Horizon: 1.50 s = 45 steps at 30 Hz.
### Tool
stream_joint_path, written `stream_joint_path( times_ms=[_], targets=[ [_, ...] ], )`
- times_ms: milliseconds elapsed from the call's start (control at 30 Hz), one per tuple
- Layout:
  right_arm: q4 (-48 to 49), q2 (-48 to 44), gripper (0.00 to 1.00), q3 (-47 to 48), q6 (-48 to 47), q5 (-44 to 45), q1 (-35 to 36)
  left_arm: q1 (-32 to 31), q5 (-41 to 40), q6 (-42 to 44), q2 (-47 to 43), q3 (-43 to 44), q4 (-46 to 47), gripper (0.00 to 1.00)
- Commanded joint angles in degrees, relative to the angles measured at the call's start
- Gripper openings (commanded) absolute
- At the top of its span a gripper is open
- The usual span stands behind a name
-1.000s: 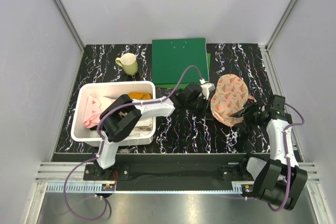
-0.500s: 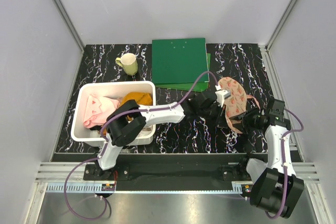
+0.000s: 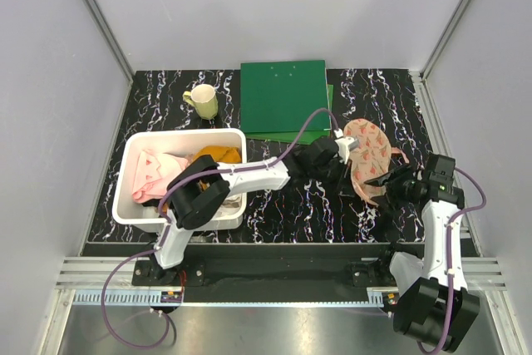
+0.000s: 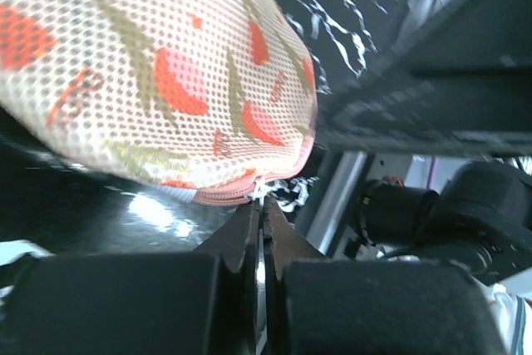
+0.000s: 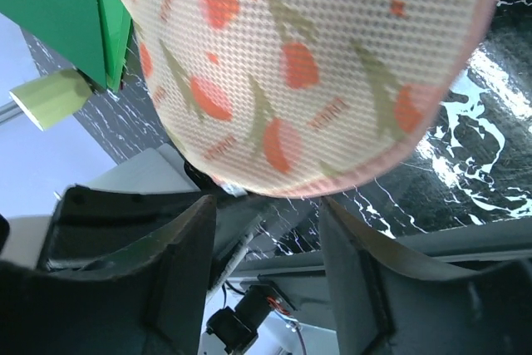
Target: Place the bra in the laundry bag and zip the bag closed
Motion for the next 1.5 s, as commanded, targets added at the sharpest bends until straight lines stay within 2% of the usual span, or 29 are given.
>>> stream_joint_path(
  times_ms=[0, 133, 333, 567, 667, 700, 767, 800, 1100, 1467],
  targets=[
    [-0.1, 0.3, 0.61, -0.1, 1.1, -3.4, -0.1, 2.1, -1.0, 0.3, -0.7, 0.8, 2.5, 0.00],
    [3.6, 0.4, 0.66, -2.8, 4.3, -4.7, -0.1, 1.7, 0.1, -1.4, -0.7, 0.9, 3.8, 0.00],
    [7.6, 0.5, 0.66, -6.8, 8.5, -4.8, -0.1, -0.3, 1.7, -3.6, -0.6, 0.7, 5.8, 0.00],
    [9.6, 0.7, 0.59, -8.5, 9.8, -1.2, -0.1, -1.8, 1.6, -3.9, -2.9, -2.9, 7.2, 0.00],
    [9.5, 0.7, 0.45, -8.6, 9.1, -0.6, -0.1, -1.8, 1.8, -3.9, -3.5, -4.2, 7.8, 0.00],
    [9.4, 0.3, 0.32, -8.6, 9.0, -0.4, -0.1, -1.8, 1.7, -3.8, -3.6, -4.3, 7.8, 0.00],
    [9.3, -0.7, 0.17, -8.6, 8.7, 0.3, -0.1, -1.3, 1.3, -3.1, -3.6, -4.8, 7.4, 0.00],
    [8.7, -0.8, 0.00, -8.6, 8.3, 0.6, -0.1, -0.9, 1.1, -3.0, -3.7, -5.0, 7.2, 0.00],
    [7.0, 0.4, 0.00, -6.7, 3.9, 2.9, -0.2, 5.8, -1.1, -0.3, -4.9, -9.8, 6.3, 0.00],
    [5.8, 1.8, 0.00, -5.8, -0.4, 6.0, -0.2, 6.0, -3.4, 3.1, -4.3, -7.9, 1.6, 0.00]
  ],
)
